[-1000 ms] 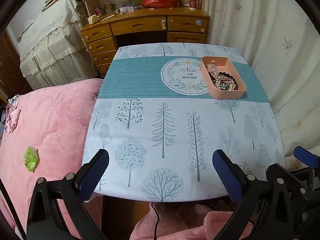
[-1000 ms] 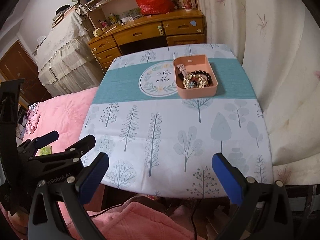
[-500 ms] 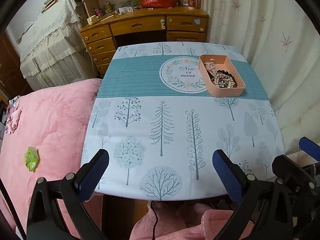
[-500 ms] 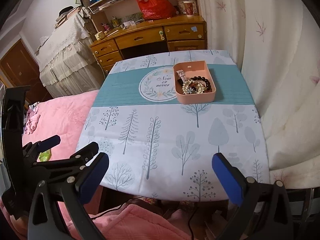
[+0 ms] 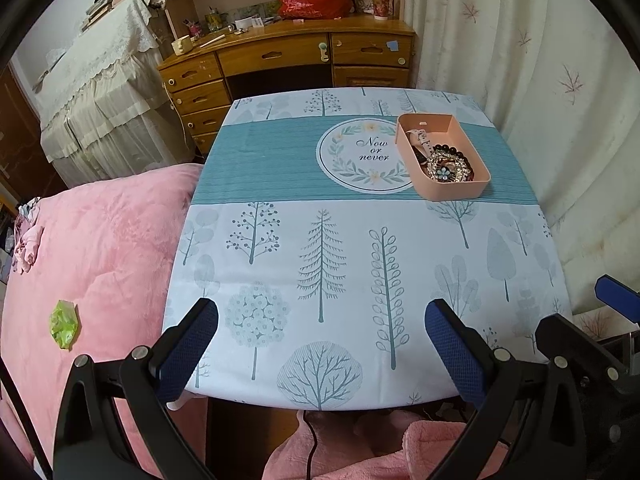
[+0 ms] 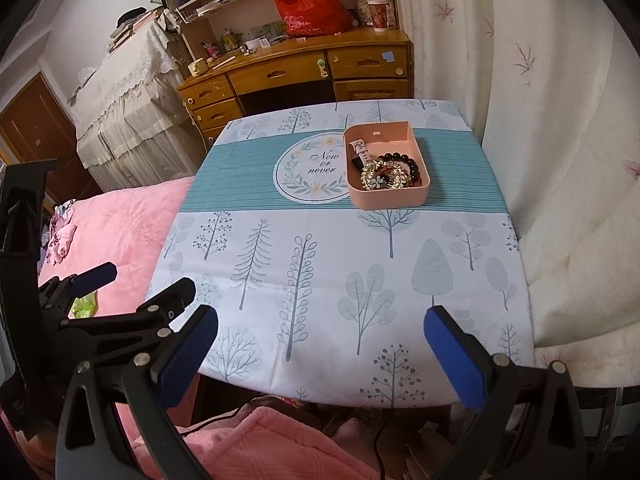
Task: Organize jewelry
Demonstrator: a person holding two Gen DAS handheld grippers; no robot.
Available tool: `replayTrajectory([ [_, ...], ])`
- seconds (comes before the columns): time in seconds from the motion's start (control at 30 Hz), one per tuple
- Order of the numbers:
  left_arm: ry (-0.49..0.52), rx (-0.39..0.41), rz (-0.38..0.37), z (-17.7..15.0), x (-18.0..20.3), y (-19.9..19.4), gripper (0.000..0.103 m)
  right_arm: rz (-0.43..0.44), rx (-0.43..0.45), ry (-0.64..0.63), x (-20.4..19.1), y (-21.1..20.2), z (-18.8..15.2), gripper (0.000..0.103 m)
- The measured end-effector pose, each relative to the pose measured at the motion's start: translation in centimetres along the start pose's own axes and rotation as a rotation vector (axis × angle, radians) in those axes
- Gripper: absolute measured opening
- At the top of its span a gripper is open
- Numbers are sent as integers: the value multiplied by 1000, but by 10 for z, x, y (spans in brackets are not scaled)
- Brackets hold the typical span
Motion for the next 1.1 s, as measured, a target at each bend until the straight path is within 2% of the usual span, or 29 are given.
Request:
replayTrajectory([
  [0.6, -15, 27, 2, 10, -1, 3, 102, 2, -24, -11, 2, 11, 4, 103],
  [1.1, -16, 18, 3, 11, 2, 5, 102, 2, -35, -10, 4, 14, 4, 103],
])
Point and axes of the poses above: each gripper's, at about its wrist camera, not at the fingertips, and y roughly the way its jaws point, x to its right, z to its top, the point moved 10 cm from there along y, roughly the way its jaws point, and after that the axes turned 15 degrees about x, right-handed, at the moved point
